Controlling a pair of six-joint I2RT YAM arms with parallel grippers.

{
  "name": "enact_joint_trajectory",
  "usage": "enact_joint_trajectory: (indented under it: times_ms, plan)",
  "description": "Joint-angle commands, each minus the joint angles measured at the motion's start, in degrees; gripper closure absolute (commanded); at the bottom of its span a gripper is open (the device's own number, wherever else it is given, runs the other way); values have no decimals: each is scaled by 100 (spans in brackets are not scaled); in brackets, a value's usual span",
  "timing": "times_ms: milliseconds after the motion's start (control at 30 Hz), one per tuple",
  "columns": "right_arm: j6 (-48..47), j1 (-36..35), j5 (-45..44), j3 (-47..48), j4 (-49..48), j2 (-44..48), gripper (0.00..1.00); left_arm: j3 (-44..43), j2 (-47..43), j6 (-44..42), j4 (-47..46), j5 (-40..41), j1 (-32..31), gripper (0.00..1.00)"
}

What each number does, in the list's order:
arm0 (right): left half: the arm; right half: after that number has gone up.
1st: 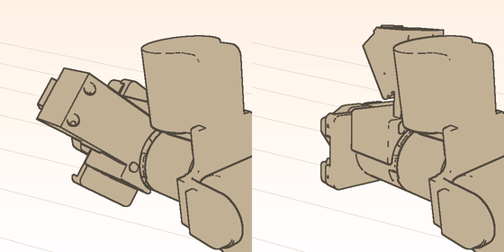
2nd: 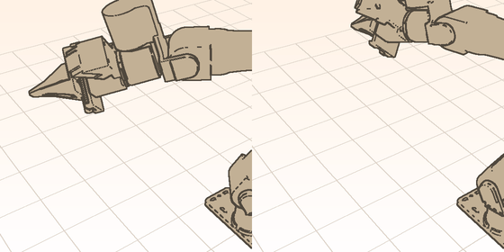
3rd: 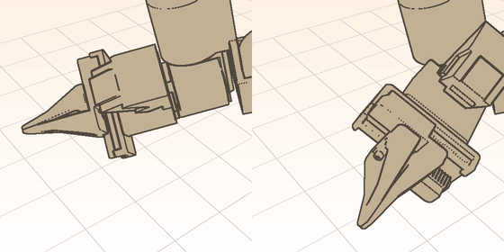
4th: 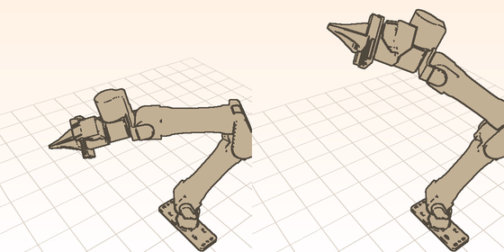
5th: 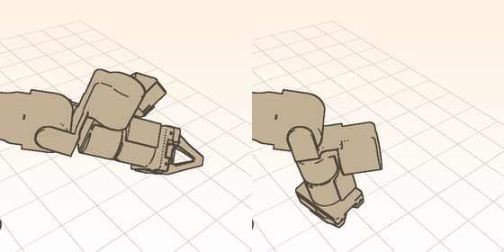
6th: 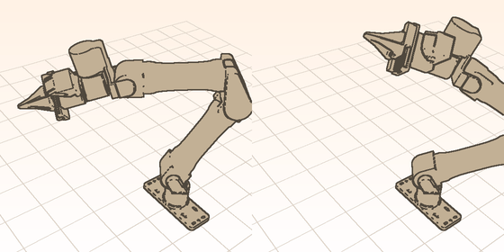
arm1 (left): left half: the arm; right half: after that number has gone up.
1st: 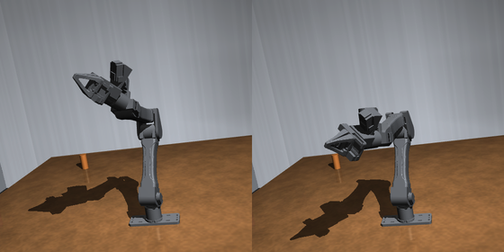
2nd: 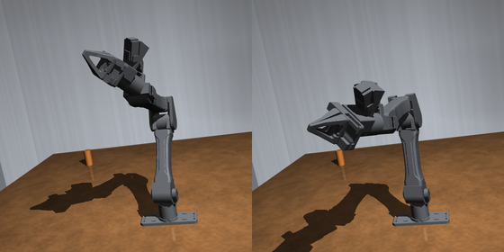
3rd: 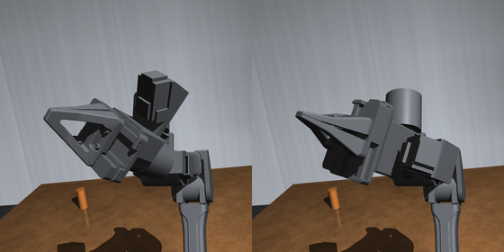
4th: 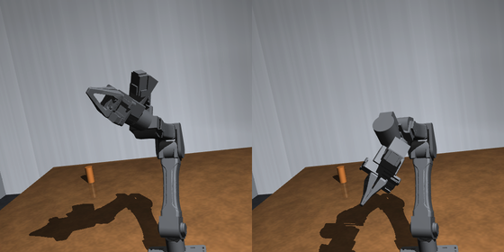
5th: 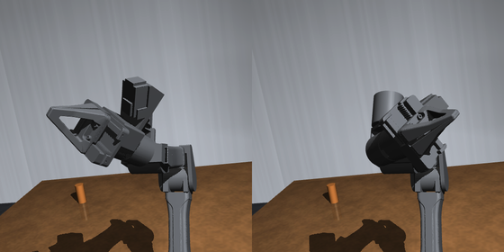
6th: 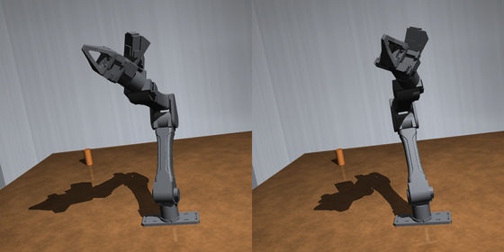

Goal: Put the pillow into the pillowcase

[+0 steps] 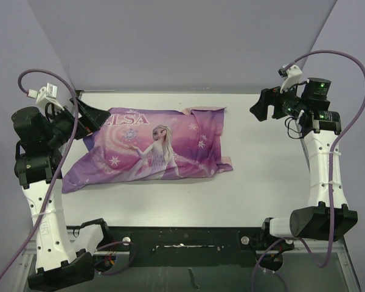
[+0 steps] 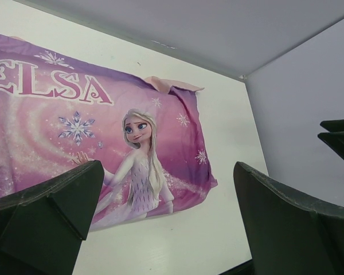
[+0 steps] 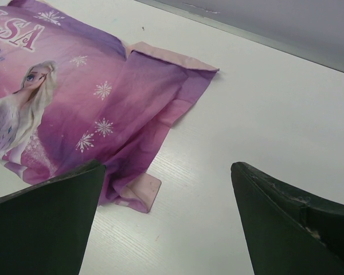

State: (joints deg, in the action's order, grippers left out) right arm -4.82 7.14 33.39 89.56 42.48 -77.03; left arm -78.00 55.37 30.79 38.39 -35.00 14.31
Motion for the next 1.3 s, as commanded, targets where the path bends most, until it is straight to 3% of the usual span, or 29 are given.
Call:
enact_joint_trajectory:
  times_ms: [0, 1267]
  plan:
    - [79, -1, -42, 70, -284, 66, 2, -5, 11, -97, -267, -86, 6, 2]
    - [104, 3, -151, 79, -310, 22, 2, 29, 90, -134, -296, -66, 3, 2]
